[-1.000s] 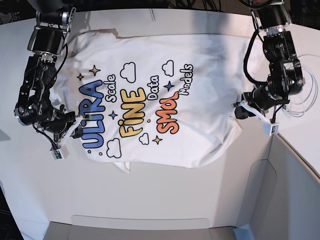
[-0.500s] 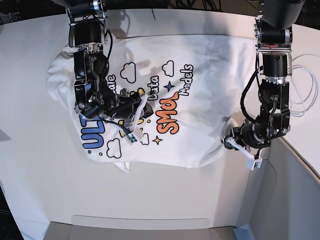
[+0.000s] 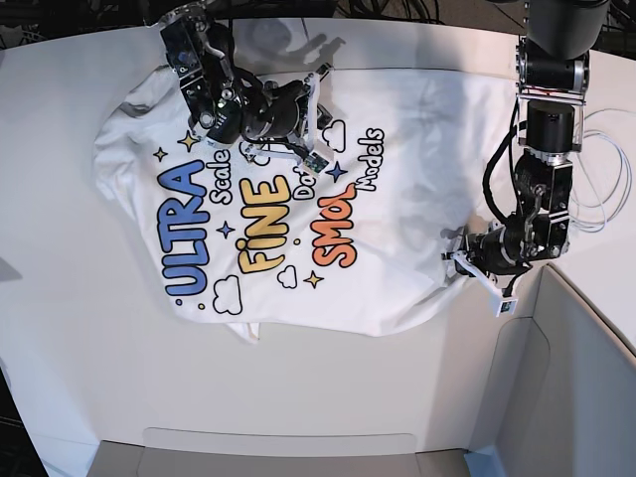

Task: Layout the t-shirt on the table in an organized manner, then fold the t-shirt properly
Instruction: 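Release the corners and move both grippers to the shirt's sides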

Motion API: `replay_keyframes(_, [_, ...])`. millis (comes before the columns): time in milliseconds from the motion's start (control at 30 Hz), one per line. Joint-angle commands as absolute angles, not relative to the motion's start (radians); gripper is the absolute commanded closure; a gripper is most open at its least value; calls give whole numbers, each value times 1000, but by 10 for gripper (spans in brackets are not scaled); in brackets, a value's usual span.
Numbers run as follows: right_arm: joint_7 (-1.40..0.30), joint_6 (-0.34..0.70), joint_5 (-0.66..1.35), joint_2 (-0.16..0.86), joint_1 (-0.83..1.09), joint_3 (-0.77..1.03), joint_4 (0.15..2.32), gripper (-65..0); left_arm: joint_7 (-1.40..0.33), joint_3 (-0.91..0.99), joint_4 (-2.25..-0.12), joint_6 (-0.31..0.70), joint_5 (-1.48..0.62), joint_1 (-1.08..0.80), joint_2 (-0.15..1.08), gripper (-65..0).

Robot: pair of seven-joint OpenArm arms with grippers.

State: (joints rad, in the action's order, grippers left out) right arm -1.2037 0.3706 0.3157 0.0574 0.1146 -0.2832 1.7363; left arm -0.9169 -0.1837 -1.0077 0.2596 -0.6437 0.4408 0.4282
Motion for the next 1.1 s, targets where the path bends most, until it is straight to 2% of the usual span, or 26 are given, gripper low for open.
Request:
replay_keyframes(0, [-1213,374,292,58,111,-285,1748,0,-917,-185,-1015,252,-601,460,438,0])
replay_keyframes(200, [-1216,372,286,101,147,-282,1750,0,-837,-186,-997,249,-438,470,401,0])
replay_keyframes(333, [-1303,372,286,97,160,-280,1767,0,-745,-186,-839,249,-311,556,363,0])
replay_keyframes(467, [-1320,372,286,105,189,-278,1808,0,-601,-186,-699,249,-275,607,335,0])
replay_keyframes(600, [-1320,374,283,105,196,-278,1848,0,-492,-179,-645,249,-275,651,315,0])
replay_keyframes(833, [-1320,374,283,105,188,-277,1850,0,-483,-180,-645,248,-274,730,321,0])
replay_keyframes(1067, [-1320,374,282,97,168,-277,1850,0,-510,-177,-656,248,-277,760,417,0])
